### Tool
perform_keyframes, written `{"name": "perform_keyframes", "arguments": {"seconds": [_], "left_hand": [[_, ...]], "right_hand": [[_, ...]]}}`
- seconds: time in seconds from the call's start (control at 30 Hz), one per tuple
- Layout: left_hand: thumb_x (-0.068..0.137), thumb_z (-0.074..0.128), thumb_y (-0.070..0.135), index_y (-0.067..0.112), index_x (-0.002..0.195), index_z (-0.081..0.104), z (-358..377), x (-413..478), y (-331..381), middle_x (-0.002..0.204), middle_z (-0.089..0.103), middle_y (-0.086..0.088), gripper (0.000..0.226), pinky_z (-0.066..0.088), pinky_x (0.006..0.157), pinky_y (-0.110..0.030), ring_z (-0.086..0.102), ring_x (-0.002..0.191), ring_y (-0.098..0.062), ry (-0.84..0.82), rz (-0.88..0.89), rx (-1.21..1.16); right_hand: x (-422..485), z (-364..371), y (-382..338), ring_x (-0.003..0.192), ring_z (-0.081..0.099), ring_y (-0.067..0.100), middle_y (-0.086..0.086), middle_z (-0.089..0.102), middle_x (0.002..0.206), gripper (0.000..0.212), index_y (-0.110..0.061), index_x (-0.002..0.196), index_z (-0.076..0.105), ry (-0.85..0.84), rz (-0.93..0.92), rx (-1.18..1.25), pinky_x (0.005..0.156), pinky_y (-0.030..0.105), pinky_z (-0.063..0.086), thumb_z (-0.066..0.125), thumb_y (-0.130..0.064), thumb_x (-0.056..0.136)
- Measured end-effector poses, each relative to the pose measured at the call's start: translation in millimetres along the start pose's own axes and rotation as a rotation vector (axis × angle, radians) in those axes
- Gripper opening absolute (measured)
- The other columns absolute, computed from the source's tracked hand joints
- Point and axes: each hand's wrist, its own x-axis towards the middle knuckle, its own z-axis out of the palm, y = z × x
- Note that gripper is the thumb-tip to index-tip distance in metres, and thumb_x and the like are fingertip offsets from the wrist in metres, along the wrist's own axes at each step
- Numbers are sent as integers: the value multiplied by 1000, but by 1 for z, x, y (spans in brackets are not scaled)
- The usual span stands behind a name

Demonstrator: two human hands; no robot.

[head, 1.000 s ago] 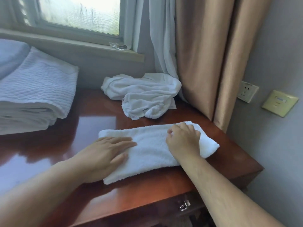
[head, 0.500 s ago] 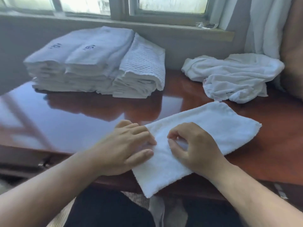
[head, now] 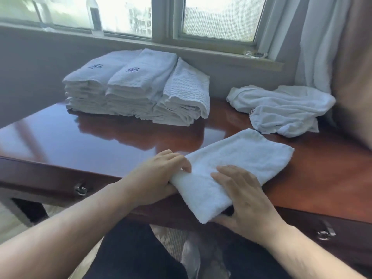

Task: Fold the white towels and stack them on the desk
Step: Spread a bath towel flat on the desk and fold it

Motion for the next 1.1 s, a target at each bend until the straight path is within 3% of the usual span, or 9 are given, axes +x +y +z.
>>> {"name": "perform_keyframes", "arguments": {"seconds": [0.1, 0.27, 0.37, 0.43, 0.53, 0.63, 0.73, 0.93, 1.1], "left_hand": [[75, 84, 17, 19, 104, 64, -22, 14, 7, 100, 55, 18, 36, 39, 83, -13, 54, 95, -8, 128, 19, -20], [87, 66, 43, 16, 100, 69, -61, 39, 15, 93, 68, 9, 30, 47, 79, -38, 64, 86, -19, 280, 11, 104], [88, 42, 55, 18, 94, 67, -96, 68, 14, 89, 70, 6, 45, 45, 83, -43, 64, 86, -21, 299, -16, 259], [84, 40, 64, 22, 98, 67, -117, 87, 12, 90, 69, 7, 52, 46, 85, -42, 62, 89, -21, 338, -73, 226], [73, 57, 70, 43, 123, 56, -133, 106, 7, 99, 63, 27, 57, 45, 84, -29, 59, 97, -8, 506, -243, -119], [77, 74, 60, 35, 143, 36, -135, 119, -4, 111, 60, 19, 80, 50, 83, -25, 64, 97, -3, 589, -392, -450], [75, 78, 55, 23, 147, 35, -132, 124, -14, 116, 72, -1, 89, 55, 88, -26, 71, 102, -10, 417, -446, -789], [84, 76, 32, 7, 127, 64, -104, 107, -35, 121, 70, -20, 51, 57, 91, -50, 68, 112, -39, 30, -488, -1276], [89, 64, 8, 2, 125, 61, -83, 94, -53, 113, 74, -18, 37, 62, 71, -37, 74, 98, -30, -150, -529, -1362]], "right_hand": [[11, 4, -13, 119, 56, 25, 1, 61, 127, 53, -20, 129, 56, 264, 99, 102, 101, 46, 47, 62, -43, 81], [57, -21, -21, 91, 54, -2, -20, 61, 97, 26, -19, 111, 70, 390, 229, 262, 83, 6, 39, 76, -29, 88], [92, -58, -16, 82, 62, -5, -24, 66, 73, 18, -33, 94, 68, 351, 292, 363, 68, 5, 40, 81, -38, 83], [116, -82, -10, 80, 60, -16, -34, 67, 79, 18, -41, 89, 64, 300, 315, 434, 64, 2, 40, 80, -40, 83], [151, -118, -3, 78, 66, -8, -26, 72, 84, 8, -38, 86, 71, 288, 323, 627, 60, 8, 46, 79, -38, 85], [183, -145, 2, 79, 73, 4, -15, 77, 86, 8, -33, 89, 77, 375, 342, 835, 65, 22, 56, 82, -31, 83], [209, -156, 7, 88, 76, 15, -3, 79, 97, 18, -17, 102, 76, 440, 365, 1126, 69, 27, 59, 81, -20, 85], [242, -151, 5, 98, 75, 26, 10, 76, 111, 33, -7, 118, 69, 440, 354, 1526, 73, 35, 61, 76, -16, 87], [266, -138, 14, 85, 77, 25, 10, 78, 101, 23, -5, 111, 71, 471, 404, 1587, 63, 33, 61, 74, -15, 90]]}}
